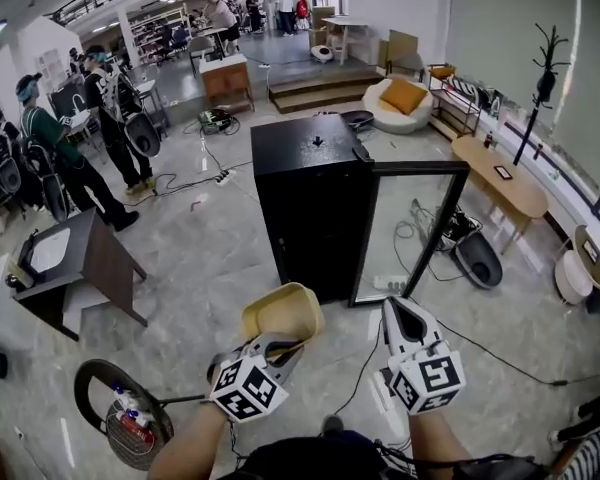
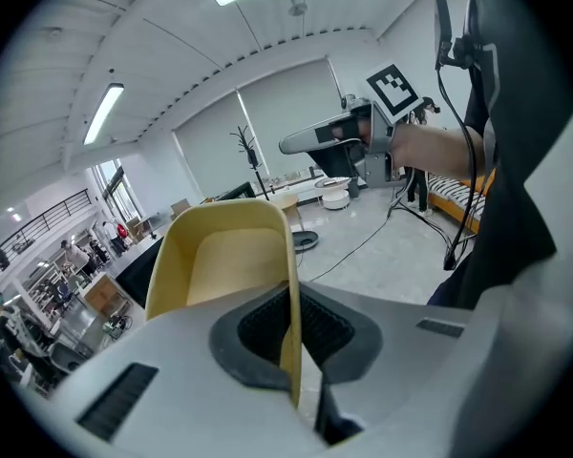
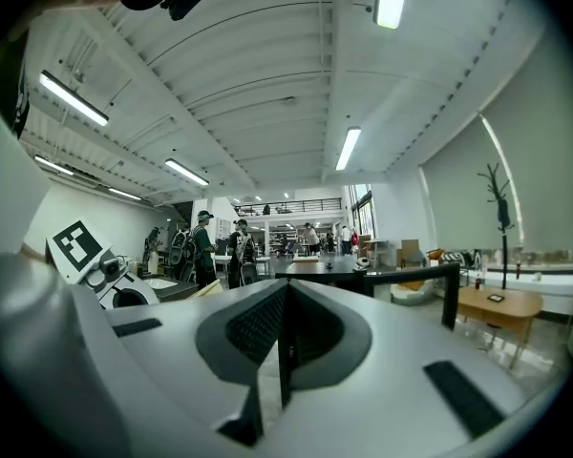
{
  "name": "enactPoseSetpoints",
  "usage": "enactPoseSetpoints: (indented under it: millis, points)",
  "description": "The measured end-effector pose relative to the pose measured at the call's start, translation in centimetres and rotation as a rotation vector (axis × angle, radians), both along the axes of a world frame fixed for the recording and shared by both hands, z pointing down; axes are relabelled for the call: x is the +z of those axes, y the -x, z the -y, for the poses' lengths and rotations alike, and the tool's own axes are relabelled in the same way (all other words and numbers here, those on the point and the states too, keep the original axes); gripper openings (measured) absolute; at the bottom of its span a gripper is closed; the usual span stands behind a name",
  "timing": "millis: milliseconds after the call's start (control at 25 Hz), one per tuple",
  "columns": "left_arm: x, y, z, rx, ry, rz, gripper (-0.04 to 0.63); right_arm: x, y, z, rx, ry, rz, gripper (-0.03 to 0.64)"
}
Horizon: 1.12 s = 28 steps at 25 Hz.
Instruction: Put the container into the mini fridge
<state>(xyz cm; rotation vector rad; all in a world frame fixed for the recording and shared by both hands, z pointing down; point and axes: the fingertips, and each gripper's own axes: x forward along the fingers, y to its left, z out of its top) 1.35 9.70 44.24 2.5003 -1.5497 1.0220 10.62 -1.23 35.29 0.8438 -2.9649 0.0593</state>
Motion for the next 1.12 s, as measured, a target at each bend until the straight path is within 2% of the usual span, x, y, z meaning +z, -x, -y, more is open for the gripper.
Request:
enactPoseSetpoints:
  millis: [200, 520, 680, 960, 1120]
  points:
    - [0.3, -1.6, 4.1, 0.008, 0.007, 0.002, 0.011, 1.0, -2.2, 3.8, 0.003, 0.006, -0.005, 0.017]
    - [0.1, -1.2, 9.3, 0.020, 0.012, 0.014, 0.011, 0.7, -2.6, 7.8, 0.011, 0.000, 0.011, 0.017]
    - [0.3, -0.3, 12.0, 0.030, -0.001, -0.029, 0.011, 1.3, -2.4, 9.6, 0.036, 0.000, -0.005, 0.017]
    - [2.5, 3.1, 18.4, 0.098, 0.011, -0.014, 0.011, 1.2, -0.6, 13.8, 0.099, -0.032, -0.035, 0.017]
    - [3.6, 4.8, 21.7, 0.150, -0.003, -0.023, 0.011, 1.2, 0.3, 16.1, 0.144, -0.014, -0.023, 0.017]
